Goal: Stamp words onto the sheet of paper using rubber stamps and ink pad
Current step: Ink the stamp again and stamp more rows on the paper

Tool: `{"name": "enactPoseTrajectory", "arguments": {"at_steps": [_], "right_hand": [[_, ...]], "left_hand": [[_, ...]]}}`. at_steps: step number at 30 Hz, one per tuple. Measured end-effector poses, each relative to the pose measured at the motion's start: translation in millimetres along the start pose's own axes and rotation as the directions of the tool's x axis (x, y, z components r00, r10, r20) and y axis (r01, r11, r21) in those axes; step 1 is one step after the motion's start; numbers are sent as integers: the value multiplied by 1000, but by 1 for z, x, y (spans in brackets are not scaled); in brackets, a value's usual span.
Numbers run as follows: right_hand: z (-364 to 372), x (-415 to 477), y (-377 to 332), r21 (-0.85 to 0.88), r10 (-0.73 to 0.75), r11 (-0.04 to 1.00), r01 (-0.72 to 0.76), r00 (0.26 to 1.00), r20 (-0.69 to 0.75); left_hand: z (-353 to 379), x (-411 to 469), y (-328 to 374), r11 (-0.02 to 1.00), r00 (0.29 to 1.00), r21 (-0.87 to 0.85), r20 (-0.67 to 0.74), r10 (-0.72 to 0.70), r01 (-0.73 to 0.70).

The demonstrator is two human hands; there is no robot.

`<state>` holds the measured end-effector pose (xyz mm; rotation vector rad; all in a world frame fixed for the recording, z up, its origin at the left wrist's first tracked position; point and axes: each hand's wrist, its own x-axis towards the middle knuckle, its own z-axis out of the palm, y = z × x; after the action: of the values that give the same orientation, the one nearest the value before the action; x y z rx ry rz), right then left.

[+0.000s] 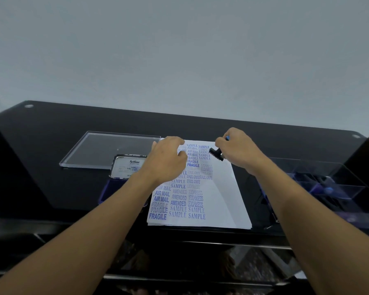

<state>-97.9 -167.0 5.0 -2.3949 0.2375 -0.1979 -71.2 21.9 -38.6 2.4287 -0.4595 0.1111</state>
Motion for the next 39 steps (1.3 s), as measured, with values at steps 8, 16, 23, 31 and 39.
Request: {"name": "enactPoseTrajectory", "arguments": {"at_steps": [8, 16, 23, 31, 39], "right_hand": [[3, -6, -10, -118, -21, 992, 33, 995, 96], [14, -19, -41, -47, -144, 987, 151, 982, 125], [43, -34, -78, -67, -224, 968, 242, 952, 209], [81, -39, -105, -112, -286, 940, 321, 925, 248], [105, -41, -109, -165, -270, 929, 330, 912, 308]], "left_hand": [[-21, -8, -11, 1000, 1000, 23, -27, 3, -3], [-56, -27, -29, 998, 996, 30, -75, -50, 52], [-81, -50, -66, 994, 986, 42, -133, -98, 104], [-89, -71, -101, 984, 970, 10, -169, -174, 178], [-77, -88, -126, 974, 962, 32, -163, -217, 225]]}}
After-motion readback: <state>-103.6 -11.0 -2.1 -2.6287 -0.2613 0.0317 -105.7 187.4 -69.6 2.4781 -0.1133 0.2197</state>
